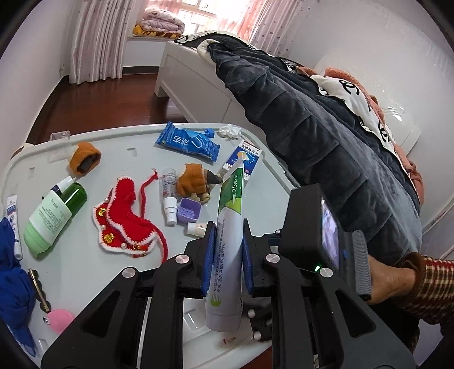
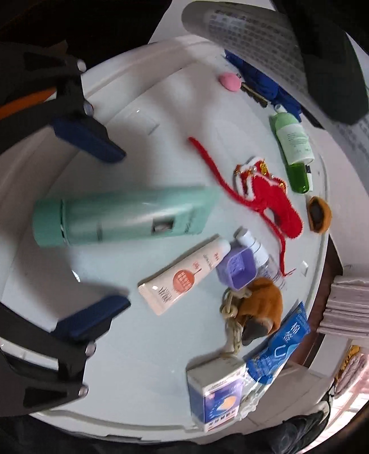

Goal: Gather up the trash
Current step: 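Carry both tubes down into the orange bucket while both tools open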

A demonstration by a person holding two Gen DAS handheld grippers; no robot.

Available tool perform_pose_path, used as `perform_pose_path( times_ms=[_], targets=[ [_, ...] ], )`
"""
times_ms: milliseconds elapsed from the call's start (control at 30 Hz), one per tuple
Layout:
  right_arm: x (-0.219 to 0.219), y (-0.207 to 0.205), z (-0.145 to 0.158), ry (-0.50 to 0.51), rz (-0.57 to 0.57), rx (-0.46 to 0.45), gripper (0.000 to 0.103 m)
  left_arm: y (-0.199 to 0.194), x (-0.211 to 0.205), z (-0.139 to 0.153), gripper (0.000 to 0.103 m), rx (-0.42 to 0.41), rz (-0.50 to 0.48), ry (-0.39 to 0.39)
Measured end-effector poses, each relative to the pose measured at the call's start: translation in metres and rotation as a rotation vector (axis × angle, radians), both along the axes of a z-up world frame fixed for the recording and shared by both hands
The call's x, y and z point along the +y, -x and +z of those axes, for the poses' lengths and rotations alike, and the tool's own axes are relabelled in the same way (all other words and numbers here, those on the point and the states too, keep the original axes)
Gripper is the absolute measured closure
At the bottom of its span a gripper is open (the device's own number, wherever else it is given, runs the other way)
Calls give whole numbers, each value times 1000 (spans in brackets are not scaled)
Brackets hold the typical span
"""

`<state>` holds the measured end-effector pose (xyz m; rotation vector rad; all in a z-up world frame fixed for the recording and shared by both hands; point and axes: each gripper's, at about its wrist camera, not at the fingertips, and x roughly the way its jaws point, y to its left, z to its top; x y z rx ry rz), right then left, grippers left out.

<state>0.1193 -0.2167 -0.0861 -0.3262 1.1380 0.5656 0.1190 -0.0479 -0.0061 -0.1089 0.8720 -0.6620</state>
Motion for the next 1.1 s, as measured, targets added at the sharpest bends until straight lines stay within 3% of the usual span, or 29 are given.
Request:
perform_pose_path(
  times_ms=[233,367,433,467,500,567,667,900,1100],
  targets=[
    [4,-4,0,21,-15,35,4,2,8,3,86,-6,5,9],
    [9,-2,-1,2,-53,-4,4,4,13,6,86,-12,9,19],
    [14,-3,1,-15,-76,-33,20,3,15,6,86,-9,12,24],
    [19,1,5,-27,-61,-40,50,3,16,6,86,-7,14,25],
    [24,3,7,-8,-50,-47,71,3,17,6,85,-6,16,26],
    [40,12,11,57,-24,-91,73,3,18,6,85,-4,17,29],
    [45,20,13,41,-24,-80,73,3,18,5,85,-6,15,24],
    [13,25,26,-108,-163,-13,73,12,30,8,85,3,18,41],
    [-17,63,43,-243,-240,36,73,62,32,5,85,13,-3,-19]
  ],
)
